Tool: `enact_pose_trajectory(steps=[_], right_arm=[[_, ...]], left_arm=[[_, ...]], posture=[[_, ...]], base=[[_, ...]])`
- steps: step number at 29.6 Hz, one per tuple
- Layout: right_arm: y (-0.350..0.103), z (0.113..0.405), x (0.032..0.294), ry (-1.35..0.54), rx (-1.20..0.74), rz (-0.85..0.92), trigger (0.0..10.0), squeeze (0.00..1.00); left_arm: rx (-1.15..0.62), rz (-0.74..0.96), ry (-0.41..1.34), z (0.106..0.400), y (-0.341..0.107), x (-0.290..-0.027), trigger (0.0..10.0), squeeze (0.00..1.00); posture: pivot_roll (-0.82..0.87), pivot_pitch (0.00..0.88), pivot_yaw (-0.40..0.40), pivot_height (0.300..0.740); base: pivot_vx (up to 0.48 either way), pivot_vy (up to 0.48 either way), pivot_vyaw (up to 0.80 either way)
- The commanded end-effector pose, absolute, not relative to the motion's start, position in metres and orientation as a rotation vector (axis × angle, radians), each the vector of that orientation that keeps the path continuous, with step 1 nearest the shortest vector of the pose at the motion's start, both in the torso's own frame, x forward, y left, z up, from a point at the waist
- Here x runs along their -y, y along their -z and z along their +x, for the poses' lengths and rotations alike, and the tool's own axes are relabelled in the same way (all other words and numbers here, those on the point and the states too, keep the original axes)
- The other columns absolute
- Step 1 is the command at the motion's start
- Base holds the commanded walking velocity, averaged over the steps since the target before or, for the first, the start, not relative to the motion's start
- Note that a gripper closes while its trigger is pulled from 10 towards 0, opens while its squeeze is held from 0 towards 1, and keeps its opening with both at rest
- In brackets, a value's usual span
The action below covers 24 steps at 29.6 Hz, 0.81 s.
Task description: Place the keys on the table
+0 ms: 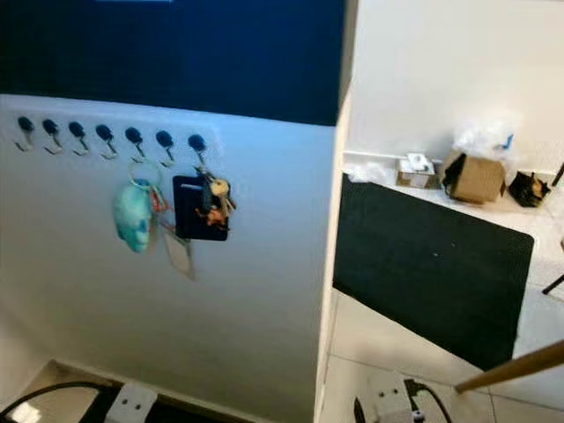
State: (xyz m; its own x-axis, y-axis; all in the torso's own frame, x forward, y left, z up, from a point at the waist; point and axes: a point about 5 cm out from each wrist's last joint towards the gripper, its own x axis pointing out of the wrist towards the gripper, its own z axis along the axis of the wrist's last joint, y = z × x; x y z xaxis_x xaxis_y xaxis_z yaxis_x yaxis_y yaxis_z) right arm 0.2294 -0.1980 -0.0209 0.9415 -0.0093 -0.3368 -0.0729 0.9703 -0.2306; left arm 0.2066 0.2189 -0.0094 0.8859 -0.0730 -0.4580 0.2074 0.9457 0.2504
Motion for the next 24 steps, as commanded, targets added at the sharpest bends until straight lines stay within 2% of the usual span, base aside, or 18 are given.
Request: enact_pose_trajectory(steps=[1, 7, 24], right_arm=[[0.0260, 0.2232, 0.1993, -0.033, -0.371, -0.247, 10.0, 0.00], [0.0259, 0.2234, 0.1999, -0.032, -0.371, -0.248, 10.0, 0.00], [0.0252, 0.2249, 0.1998, -0.030, -0.369, -0.249, 10.0, 0.00]], left_arm=[[-0.496, 0.298, 0.143, 0.1977, 0.0152, -0.2224, 10.0, 0.00], [-0.494, 0.298, 0.144, 0.1983, 0.0151, -0.2220, 10.0, 0.00], [-0.488, 0.303, 0.150, 0.2000, 0.0139, -0.2205, 10.0, 0.00]], posture=[[0.06, 0.121, 0.033, 0.740], [0.06, 0.121, 0.032, 0.740], [0.06, 0.119, 0.032, 0.740]], base=[[0.000, 0.311, 0.00], [0.000, 0.270, 0.00], [0.000, 0.000, 0.00]])
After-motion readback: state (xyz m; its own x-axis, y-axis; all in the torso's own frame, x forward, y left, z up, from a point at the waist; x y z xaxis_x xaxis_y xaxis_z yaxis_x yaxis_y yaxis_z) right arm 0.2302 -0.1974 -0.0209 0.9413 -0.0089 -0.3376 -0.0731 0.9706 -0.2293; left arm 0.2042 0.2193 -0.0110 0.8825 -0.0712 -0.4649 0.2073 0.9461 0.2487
